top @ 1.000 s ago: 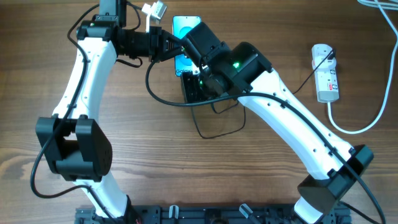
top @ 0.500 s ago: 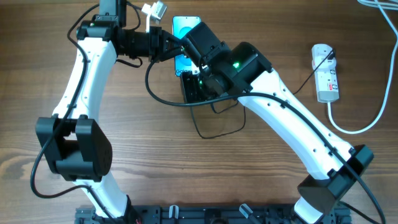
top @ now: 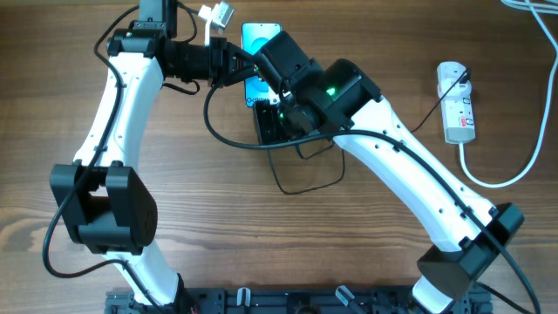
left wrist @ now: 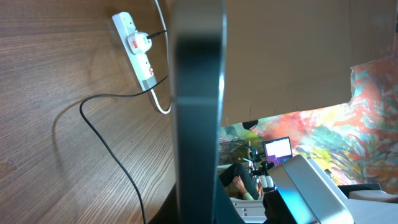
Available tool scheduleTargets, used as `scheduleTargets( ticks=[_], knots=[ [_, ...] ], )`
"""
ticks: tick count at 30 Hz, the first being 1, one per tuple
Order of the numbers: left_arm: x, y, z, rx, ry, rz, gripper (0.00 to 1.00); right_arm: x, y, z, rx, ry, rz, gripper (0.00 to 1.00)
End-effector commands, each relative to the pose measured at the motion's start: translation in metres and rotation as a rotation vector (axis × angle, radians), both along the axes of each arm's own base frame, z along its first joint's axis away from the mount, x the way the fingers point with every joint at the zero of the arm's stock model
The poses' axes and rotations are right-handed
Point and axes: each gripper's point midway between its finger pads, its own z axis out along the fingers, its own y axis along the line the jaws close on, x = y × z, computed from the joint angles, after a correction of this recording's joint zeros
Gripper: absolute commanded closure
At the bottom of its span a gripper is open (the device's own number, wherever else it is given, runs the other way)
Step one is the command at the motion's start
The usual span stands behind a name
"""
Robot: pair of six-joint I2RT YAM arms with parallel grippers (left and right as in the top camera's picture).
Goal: Plug charger to phone and switch on socket
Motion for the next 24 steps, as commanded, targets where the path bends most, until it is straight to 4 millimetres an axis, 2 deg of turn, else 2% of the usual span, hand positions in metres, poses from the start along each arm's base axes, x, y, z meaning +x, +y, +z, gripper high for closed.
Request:
scheduleTargets(
  ticks=[1, 14, 24],
  knots=[
    [-0.007, -0.003, 0.016, -0.030, -0.050, -0.022, 0.96, 0.010, -0.005, -0.003, -0.026, -0.021, -0.038, 0.96],
    [-0.008, -0.003, 0.016, -0.030, -0.042, -0.022, 0.96, 0.017, 0.002, 0.002, 0.004, -0.054, -0.040, 0.96],
    [-0.010, -0.003, 0.015, -0.029, -0.025, -0.022, 0.96, 0.036, -0.001, 0.007, -0.007, -0.142, -0.059, 0.96]
  ],
)
